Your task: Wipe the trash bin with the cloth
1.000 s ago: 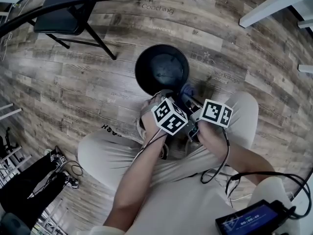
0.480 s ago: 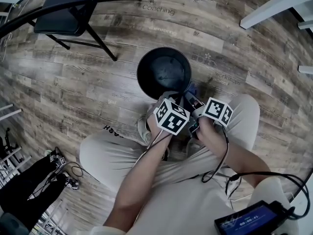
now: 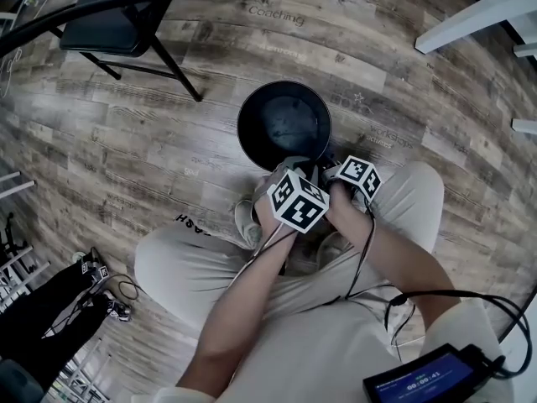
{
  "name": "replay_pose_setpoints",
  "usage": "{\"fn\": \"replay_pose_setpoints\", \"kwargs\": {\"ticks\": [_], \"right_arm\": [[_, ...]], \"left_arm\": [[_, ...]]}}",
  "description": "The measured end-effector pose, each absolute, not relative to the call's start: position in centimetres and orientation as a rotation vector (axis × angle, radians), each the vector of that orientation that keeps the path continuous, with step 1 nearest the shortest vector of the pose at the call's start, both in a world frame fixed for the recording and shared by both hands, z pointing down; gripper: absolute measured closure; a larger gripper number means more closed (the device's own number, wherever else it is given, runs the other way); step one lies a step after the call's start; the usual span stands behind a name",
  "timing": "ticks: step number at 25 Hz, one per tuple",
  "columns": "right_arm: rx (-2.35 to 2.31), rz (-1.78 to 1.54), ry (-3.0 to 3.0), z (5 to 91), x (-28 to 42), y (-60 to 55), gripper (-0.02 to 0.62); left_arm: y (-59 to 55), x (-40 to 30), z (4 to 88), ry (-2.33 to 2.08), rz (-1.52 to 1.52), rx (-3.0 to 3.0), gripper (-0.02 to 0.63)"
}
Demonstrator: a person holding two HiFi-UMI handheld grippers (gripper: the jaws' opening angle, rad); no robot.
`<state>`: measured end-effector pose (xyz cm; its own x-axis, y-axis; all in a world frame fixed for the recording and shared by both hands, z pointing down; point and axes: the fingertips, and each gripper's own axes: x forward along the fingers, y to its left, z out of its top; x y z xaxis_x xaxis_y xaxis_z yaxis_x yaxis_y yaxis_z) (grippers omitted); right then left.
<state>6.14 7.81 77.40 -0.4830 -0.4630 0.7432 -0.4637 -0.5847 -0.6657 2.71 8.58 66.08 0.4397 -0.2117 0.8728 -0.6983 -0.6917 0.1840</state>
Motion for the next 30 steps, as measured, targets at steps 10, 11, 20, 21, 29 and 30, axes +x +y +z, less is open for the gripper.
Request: {"fn": "replay_pose_setpoints", "kwargs": {"ticks": [10, 11, 20, 21, 29, 30], "right_arm": [[1.756, 2.222, -1.244, 84.9, 7.7, 7.0, 0.526], [1.756, 2.22, -1.23, 85.7, 7.8, 7.1, 0.526], [1.623, 2.161, -1.219, 88.7, 7.5, 7.6, 0.526], [1.619, 2.146, -1.205, 87.9, 7.5, 7.6, 0.526], [1.545, 2.028, -1.349, 77.9, 7.4, 8.1, 0.526], [1.535, 2.034, -1.385, 76.6, 7.5, 8.1, 0.526]], "left_arm": [[8.7, 2.8, 66.1, -0.765, 1.223, 2.176, 0.575], [8.7, 2.8, 66.1, -0.765, 1.221, 2.176, 0.575], [8.7, 2.8, 66.2, -0.769, 1.176, 2.149, 0.575], [8.6, 2.8, 66.2, -0.774, 1.168, 2.14, 0.575], [7.3, 3.7, 65.9, -0.874, 0.969, 2.031, 0.572], [7.2, 3.8, 65.9, -0.889, 0.954, 2.034, 0.572]]}}
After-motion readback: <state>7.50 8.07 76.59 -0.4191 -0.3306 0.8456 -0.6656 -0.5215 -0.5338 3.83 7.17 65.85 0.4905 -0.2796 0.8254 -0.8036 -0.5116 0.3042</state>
